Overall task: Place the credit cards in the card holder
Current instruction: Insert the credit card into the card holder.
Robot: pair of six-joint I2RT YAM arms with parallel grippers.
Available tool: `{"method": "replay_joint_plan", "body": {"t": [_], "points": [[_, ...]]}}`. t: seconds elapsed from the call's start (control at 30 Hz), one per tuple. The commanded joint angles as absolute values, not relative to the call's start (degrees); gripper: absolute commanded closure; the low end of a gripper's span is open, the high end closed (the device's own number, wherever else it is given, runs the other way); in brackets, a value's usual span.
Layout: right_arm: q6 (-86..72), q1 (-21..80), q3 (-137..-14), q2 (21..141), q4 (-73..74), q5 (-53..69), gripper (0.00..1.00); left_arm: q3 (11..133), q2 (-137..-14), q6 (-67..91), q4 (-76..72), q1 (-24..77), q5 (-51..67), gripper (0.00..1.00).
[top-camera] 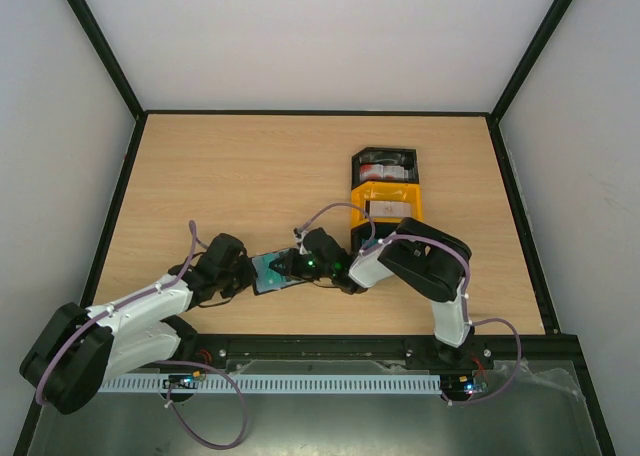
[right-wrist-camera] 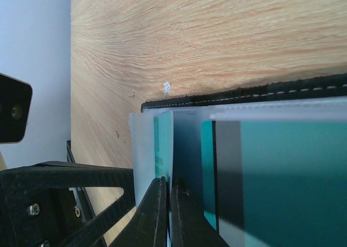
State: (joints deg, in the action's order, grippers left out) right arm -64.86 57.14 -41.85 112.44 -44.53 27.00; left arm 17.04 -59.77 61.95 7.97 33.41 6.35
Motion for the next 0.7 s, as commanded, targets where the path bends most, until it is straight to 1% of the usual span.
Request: {"method": "replay_joint_plan", "body": {"t": [0.0,0.07,0.23,0.4,0.43,0.53,0.6,0.67], "points": [[-62.7,59.8,-42.3,112.5,-35.6,30.4,0.98,16.1,-60.2,61.9,6.7,34.0,9.1,0.94],[-62.7,59.8,-42.7,112.5,-35.2,30.4,0.94,16.2,-60.3,61.9,6.7,34.1,9.2,0.94],[-60.9,59.8,-43.7,109.7,-29.2,26.9,0.78,16.6,-59.8,61.8,7.6,34.1,9.1,0.93],[-59.6,59.8,-43.2,105.1,-24.6,22.6,0.66,17.8,-59.2,61.4,9.0,34.0,8.6,0.92],[-59.4,59.8,-42.9,104.2,-23.9,22.1,0.61,18.1,-59.0,61.3,9.3,34.1,8.5,0.92],[-58.4,59.8,-42.7,101.9,-20.8,21.2,0.50,18.8,-58.2,61.0,10.1,34.0,8.2,0.90],[-57.6,59.8,-42.8,100.0,-19.1,20.3,0.46,19.4,-57.5,60.8,11.0,34.0,8.1,0.89],[-56.9,59.8,-43.0,98.3,-17.3,19.5,0.44,19.9,-56.9,60.7,11.9,34.0,7.7,0.88]]}}
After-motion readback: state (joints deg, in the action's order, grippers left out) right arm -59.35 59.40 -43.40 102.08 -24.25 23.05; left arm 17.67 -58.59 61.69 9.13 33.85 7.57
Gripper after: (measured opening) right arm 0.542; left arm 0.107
